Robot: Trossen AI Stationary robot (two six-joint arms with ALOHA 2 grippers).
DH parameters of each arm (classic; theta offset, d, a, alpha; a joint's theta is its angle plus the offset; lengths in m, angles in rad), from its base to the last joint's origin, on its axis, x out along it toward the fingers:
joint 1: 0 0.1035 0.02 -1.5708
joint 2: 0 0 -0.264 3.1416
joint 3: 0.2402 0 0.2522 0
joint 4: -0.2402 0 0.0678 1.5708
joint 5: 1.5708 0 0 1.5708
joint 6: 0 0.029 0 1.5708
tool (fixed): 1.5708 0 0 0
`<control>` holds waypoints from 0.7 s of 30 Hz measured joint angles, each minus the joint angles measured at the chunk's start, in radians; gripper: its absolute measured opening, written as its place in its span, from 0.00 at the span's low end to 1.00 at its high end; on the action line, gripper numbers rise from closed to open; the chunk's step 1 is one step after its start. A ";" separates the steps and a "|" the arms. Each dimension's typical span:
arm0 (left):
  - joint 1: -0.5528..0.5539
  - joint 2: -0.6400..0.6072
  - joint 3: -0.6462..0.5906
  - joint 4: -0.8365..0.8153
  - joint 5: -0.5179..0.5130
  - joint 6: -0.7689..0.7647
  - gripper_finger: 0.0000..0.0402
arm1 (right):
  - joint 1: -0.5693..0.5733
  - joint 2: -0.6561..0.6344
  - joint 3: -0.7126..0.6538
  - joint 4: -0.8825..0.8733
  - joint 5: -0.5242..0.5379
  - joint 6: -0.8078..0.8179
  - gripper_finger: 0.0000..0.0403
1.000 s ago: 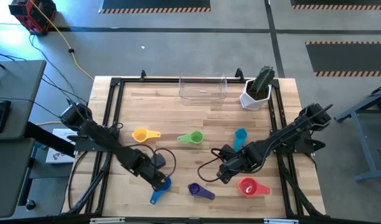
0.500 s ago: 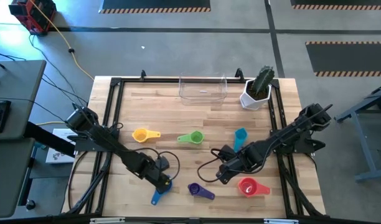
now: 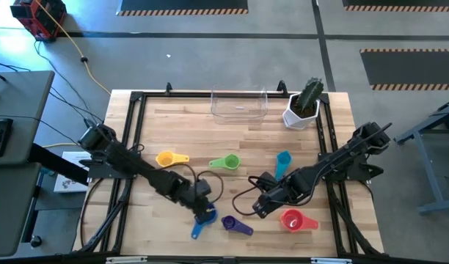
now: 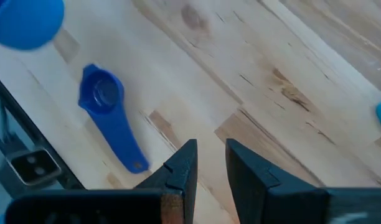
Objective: Nest measuring cups in basket
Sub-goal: Stack the blue measuring cup on the top of the red measuring cup
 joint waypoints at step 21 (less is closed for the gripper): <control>0.264 0.000 0.093 -0.048 -0.014 0.338 0.00 | -0.070 0.000 0.000 0.222 0.225 0.146 0.14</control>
